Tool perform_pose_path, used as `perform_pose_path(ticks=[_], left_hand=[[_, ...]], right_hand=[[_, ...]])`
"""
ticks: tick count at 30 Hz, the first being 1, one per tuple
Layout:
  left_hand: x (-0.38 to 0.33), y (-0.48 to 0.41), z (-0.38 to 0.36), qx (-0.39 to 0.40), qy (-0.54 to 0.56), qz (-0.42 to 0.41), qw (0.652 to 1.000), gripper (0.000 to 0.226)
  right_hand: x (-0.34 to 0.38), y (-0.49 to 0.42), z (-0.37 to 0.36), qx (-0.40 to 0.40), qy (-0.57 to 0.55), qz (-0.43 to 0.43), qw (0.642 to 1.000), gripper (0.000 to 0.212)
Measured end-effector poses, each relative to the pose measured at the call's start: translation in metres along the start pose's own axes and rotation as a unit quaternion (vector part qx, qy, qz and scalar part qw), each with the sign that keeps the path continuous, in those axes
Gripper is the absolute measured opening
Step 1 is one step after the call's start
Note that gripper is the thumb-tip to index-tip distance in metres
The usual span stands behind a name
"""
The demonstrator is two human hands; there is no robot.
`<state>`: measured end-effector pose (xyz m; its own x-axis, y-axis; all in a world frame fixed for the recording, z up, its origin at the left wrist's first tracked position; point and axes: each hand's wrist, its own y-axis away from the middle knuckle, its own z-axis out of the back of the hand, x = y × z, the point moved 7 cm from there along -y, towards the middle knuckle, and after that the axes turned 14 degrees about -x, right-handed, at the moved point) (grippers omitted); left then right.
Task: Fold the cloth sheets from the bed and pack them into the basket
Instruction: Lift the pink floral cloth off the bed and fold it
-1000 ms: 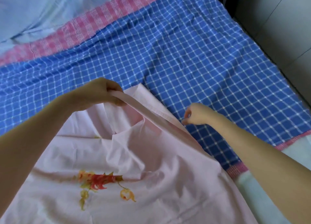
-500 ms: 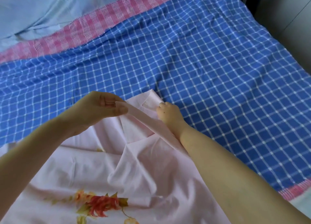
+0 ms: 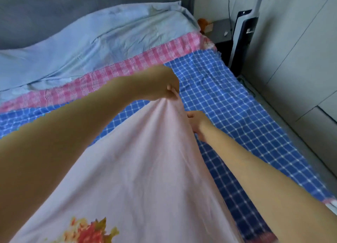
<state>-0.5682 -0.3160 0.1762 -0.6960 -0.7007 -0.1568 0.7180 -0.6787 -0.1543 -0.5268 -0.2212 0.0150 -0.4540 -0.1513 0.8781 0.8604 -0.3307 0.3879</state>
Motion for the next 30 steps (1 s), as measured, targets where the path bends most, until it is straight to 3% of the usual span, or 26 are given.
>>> perform_pose_path(ticks=[7,13,19,22,25,27,30], left_hand=[[-0.017,-0.01,-0.041,0.13,-0.023,-0.005,0.991,0.022],[-0.01,-0.003,-0.06,0.155,-0.061,0.019,0.986,0.023],[-0.007,0.008,-0.06,0.173,0.092,0.083,0.977,0.004],[-0.013,0.012,-0.055,0.156,0.115,0.11,0.975,0.013],[-0.018,0.014,-0.046,0.12,0.05,0.091,0.987,0.015],[-0.027,0.019,-0.036,0.1,0.033,0.079,0.991,0.016],[-0.045,0.035,-0.015,0.064,0.057,0.089,0.992,0.018]], right_hand=[[0.017,0.018,0.019,0.023,-0.048,0.0,0.999,0.026],[0.006,0.031,0.016,0.052,-0.126,-0.018,0.99,0.023],[0.004,0.042,0.022,0.071,-0.122,-0.007,0.99,0.028],[0.007,0.051,0.028,0.076,-0.111,0.005,0.991,0.028],[0.009,0.067,0.033,0.09,-0.114,0.012,0.989,0.021],[0.009,0.079,0.037,0.093,-0.061,0.044,0.993,0.024],[0.012,0.101,0.049,0.056,0.032,0.13,0.989,0.012]])
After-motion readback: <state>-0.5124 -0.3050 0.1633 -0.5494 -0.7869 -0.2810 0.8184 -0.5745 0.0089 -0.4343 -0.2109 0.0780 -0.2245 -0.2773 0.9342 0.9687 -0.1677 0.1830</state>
